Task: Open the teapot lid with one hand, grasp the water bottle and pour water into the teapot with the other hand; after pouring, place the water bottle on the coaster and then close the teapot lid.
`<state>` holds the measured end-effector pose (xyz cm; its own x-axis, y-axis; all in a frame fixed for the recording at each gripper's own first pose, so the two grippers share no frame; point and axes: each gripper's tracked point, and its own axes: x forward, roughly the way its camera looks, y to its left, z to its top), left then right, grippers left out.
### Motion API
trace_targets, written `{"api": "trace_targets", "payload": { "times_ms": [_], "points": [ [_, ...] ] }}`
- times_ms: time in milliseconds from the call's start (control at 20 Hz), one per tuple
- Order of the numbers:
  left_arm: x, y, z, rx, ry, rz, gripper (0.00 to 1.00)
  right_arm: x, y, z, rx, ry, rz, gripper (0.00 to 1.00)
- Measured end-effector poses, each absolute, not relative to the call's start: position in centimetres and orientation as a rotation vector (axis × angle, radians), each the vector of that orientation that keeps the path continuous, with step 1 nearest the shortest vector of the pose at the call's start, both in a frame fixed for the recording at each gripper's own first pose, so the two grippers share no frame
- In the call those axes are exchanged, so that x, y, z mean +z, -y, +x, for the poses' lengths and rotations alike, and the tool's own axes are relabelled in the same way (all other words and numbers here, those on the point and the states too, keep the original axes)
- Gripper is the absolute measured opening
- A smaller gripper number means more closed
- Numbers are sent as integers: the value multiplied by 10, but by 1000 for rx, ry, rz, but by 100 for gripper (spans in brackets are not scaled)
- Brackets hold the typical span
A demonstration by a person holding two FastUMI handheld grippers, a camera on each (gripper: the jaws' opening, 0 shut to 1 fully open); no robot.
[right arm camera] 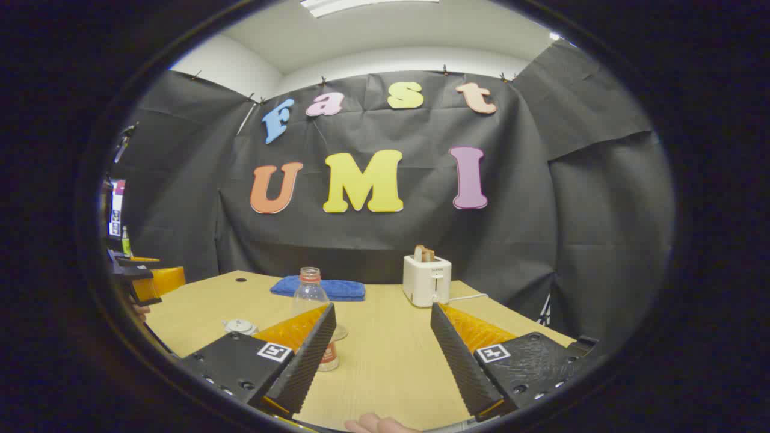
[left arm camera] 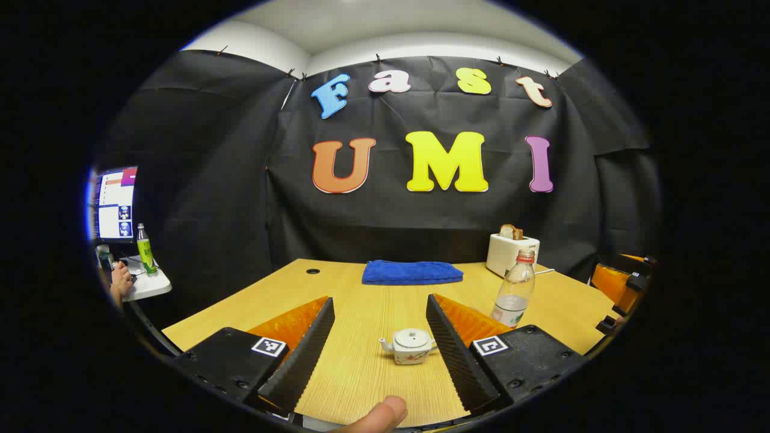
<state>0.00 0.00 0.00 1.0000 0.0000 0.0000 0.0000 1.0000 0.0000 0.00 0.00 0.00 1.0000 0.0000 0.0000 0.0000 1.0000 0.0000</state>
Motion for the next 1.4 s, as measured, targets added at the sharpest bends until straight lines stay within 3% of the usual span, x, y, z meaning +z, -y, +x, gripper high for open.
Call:
{"api": "trace_targets", "payload": {
  "times_ms": [1400],
  "points": [
    [-55, 31, 48, -37, -51, -11, 97, -35, -6, 23, 79, 2, -134, 97]
  ]
}}
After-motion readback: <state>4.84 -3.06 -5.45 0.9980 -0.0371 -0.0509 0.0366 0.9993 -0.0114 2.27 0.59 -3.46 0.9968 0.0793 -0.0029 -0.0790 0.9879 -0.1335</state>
